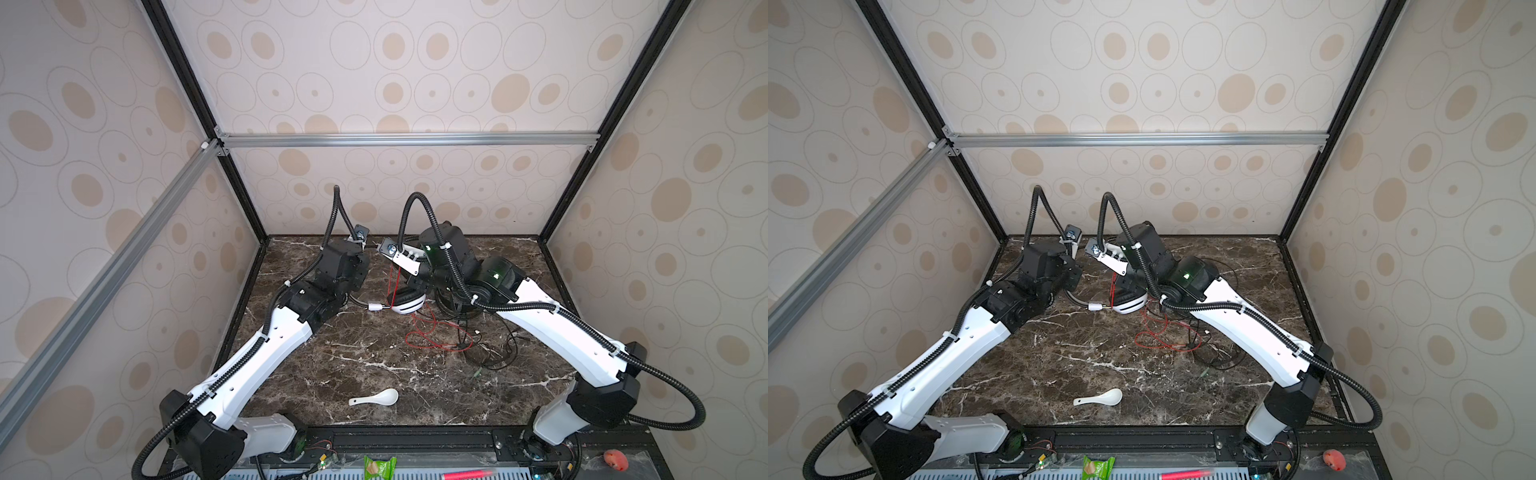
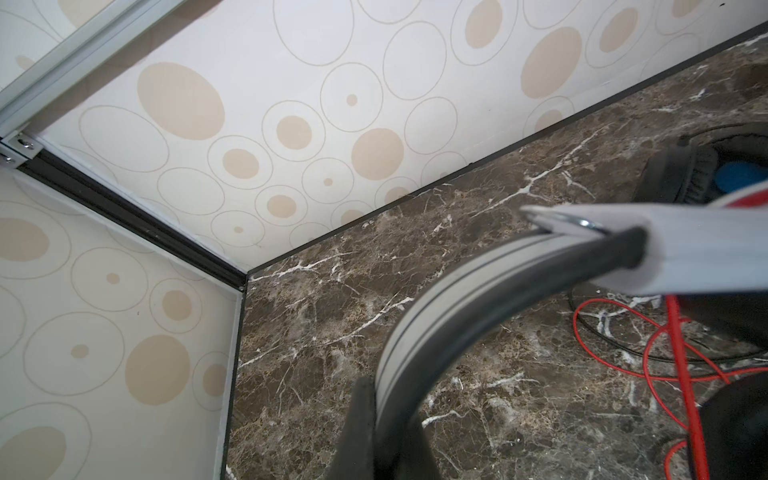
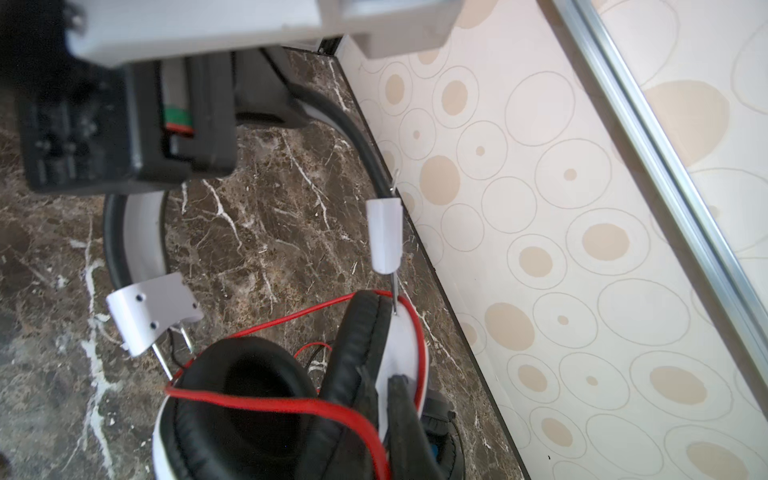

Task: Wrap the headphones
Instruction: 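Lower the white headphones with the left gripper while the right gripper holds the cable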

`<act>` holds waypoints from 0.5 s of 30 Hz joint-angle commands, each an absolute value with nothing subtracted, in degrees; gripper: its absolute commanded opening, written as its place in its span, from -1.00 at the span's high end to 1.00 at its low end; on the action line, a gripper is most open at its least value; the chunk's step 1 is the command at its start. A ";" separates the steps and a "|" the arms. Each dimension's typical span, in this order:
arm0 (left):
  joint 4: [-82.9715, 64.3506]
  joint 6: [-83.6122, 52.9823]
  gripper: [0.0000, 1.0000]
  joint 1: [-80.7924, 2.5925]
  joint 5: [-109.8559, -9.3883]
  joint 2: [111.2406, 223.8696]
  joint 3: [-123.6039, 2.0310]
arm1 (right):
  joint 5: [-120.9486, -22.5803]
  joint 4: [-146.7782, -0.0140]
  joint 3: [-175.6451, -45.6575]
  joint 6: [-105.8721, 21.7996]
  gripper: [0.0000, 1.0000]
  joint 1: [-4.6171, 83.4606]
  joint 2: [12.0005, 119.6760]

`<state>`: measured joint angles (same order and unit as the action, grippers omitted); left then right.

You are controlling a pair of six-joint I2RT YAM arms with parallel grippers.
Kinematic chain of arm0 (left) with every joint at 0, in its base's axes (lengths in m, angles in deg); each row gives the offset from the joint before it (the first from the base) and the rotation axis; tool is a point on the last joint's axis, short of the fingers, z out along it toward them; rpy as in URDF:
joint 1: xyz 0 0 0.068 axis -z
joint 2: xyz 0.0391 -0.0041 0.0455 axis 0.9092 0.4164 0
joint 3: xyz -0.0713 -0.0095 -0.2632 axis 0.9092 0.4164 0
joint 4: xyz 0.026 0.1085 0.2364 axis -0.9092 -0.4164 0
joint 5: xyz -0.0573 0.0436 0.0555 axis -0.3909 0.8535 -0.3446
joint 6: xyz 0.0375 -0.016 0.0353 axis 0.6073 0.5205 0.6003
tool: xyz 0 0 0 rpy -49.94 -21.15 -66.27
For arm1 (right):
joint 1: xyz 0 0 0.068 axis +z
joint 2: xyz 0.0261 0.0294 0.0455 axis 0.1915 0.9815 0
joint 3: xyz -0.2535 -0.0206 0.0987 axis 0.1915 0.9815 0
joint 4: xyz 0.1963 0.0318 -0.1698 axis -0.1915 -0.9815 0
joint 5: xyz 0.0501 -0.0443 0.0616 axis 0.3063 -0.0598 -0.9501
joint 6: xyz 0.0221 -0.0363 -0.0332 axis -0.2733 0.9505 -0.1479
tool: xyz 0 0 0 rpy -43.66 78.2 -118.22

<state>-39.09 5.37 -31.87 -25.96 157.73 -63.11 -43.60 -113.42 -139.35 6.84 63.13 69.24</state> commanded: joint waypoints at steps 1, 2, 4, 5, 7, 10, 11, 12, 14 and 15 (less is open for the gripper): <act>-38.49 6.56 1.00 -31.74 -26.35 155.23 -64.88 | -37.51 -108.09 -140.42 5.89 0.83 63.42 68.66; -38.27 6.50 1.00 -31.73 -25.06 154.88 -64.85 | -37.12 -107.69 -140.49 5.90 0.83 63.42 68.61; -37.46 6.28 1.00 -31.77 -21.44 153.96 -64.47 | -37.47 -107.29 -140.02 6.08 0.82 63.42 68.24; -36.83 6.28 1.00 -31.77 -19.99 153.50 -64.21 | -38.10 -107.46 -139.85 6.20 0.81 63.42 68.17; -36.08 6.09 1.00 -31.74 -18.38 152.94 -64.02 | -39.36 -108.26 -139.74 5.91 0.82 63.47 68.13; -35.67 5.50 1.00 -31.77 -16.18 152.91 -64.15 | -42.12 -109.72 -139.48 5.21 0.84 63.42 67.83; -35.42 5.29 1.00 -31.73 -15.09 152.83 -64.00 | -43.10 -110.02 -139.33 4.97 0.84 63.43 67.59; -35.01 5.21 1.00 -31.73 -14.42 152.65 -63.85 | -43.75 -110.05 -139.02 4.81 0.85 63.48 67.25; -34.42 4.87 1.00 -31.74 -13.36 152.47 -63.58 | -44.52 -110.08 -138.19 4.38 0.85 63.59 66.52; -34.37 4.80 1.00 -31.73 -13.02 152.55 -63.62 | -45.16 -110.20 -137.74 4.34 0.84 63.59 66.18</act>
<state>-38.50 5.63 -31.87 -16.49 154.12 -62.91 -42.99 -110.91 -138.74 5.33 63.16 68.89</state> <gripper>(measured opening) 0.066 0.079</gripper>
